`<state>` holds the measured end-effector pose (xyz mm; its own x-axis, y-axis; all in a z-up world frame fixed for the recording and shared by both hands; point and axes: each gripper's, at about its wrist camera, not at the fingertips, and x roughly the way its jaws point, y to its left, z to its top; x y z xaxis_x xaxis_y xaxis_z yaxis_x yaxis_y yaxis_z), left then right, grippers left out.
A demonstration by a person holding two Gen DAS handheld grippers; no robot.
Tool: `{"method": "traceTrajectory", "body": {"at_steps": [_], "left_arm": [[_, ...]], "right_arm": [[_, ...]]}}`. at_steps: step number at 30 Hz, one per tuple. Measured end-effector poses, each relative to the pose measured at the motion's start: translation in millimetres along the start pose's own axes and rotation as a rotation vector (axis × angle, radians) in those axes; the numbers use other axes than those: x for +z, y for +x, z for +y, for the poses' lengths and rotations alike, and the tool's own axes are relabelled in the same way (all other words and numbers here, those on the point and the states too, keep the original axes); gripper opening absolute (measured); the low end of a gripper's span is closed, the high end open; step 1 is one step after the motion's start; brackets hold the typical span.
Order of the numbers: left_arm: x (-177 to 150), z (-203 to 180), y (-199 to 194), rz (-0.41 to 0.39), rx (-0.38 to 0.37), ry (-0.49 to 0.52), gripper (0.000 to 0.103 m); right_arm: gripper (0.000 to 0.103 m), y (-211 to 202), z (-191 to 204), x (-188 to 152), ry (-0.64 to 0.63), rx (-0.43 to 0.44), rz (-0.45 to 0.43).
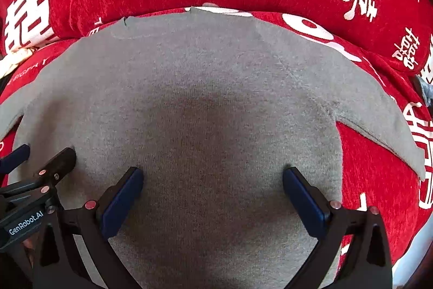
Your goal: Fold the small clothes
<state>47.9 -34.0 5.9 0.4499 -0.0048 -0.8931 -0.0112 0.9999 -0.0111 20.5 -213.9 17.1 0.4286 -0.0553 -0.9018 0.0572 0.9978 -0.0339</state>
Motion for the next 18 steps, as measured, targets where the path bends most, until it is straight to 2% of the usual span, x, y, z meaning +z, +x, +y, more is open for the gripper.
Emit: {"method": "traceTrajectory", "body": {"at_steps": [7,10,12,18], "left_arm": [[8.0,0.8,-1.8,0.073,-0.005,0.008,0.103],[8.9,-3.2,-9.6,0.054,0.002,0.009,0.103],[11.1,-9.2,-13.5,0.058,-0.021,0.013,0.103],[22.5,-33.0,-17.2,0.070,-0.073,0.007,0.103]], "right_arm": [[0.103,-2.7,0.4,13.7,-0.012,0.028,0.085],[0.103,-11.3,-8.9,15.0,0.015,0.042,0.063],[0.103,-18.5,-22.3,15.5,0.061,0.042,0.031],[0.103,-32.8,-97.8,5.8,0.237,-0.019,-0.045]]}}
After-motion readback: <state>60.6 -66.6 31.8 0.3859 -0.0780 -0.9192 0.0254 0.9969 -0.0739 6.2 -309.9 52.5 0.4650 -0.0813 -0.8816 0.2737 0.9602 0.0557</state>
